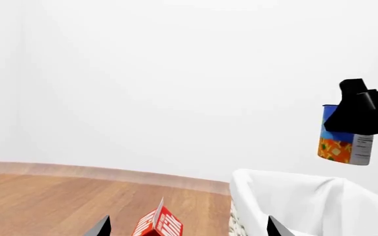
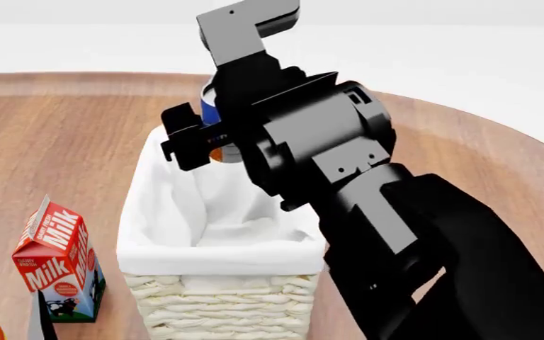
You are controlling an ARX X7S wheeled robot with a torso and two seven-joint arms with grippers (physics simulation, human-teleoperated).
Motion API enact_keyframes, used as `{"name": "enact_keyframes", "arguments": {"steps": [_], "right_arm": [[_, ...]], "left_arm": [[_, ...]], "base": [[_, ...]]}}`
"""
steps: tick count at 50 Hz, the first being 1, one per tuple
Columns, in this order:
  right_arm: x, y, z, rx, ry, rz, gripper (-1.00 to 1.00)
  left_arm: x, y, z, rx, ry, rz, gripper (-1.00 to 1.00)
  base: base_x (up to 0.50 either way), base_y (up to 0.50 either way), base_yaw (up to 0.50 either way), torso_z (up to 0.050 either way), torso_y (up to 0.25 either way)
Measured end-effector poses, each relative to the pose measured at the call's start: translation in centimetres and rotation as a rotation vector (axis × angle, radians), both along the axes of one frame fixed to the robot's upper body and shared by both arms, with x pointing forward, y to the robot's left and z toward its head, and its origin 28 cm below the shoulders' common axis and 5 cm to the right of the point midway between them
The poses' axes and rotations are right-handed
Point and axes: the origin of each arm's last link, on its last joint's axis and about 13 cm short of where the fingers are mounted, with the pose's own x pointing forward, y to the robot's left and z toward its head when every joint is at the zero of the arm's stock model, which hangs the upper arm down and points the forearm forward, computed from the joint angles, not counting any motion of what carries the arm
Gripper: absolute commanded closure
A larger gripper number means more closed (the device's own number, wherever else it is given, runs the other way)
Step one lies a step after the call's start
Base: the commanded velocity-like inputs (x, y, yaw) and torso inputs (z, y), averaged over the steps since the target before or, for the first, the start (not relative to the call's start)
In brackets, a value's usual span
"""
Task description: Pick up the alphabet soup, and put it in the basket.
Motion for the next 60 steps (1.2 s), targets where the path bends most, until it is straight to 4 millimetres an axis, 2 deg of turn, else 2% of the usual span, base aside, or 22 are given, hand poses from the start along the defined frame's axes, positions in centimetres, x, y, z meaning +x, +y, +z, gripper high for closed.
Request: {"name": "enact_keyframes", "arguments": {"steps": [60], "right_arm": [[-0.3, 0.3, -3.3, -0.026, 0.052, -0.001, 1.00]], "left_arm": [[0.0, -0.2, 0.0, 0.038, -0.009, -0.005, -1.00]], "base": [[0.00, 0.00, 0.00, 0.000, 0.001]]}}
